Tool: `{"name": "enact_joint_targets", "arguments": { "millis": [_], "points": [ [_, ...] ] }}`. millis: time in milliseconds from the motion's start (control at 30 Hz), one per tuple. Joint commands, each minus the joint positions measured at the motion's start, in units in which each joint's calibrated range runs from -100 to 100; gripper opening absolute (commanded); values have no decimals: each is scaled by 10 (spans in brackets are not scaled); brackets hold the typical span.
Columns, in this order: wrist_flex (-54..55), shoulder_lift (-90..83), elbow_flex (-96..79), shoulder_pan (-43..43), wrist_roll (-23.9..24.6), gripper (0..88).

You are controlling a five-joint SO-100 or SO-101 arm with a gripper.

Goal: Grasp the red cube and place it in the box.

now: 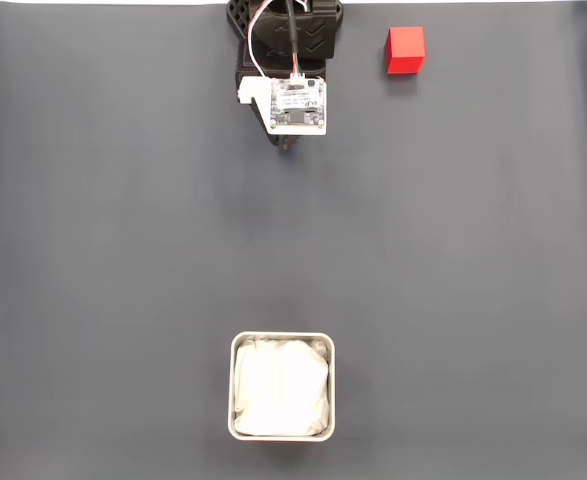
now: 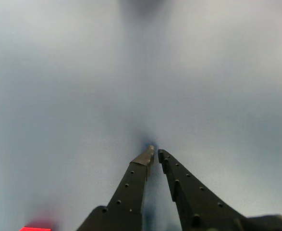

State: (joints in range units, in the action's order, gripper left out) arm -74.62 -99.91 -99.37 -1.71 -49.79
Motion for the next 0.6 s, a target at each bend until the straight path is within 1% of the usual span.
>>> {"name": "enact_joint_targets", "arguments": {
  "millis": [0,567],
  "points": [
    [-13,0,-5,4,5,0],
    [-13,0,-5,6,5,0]
  ]
}}
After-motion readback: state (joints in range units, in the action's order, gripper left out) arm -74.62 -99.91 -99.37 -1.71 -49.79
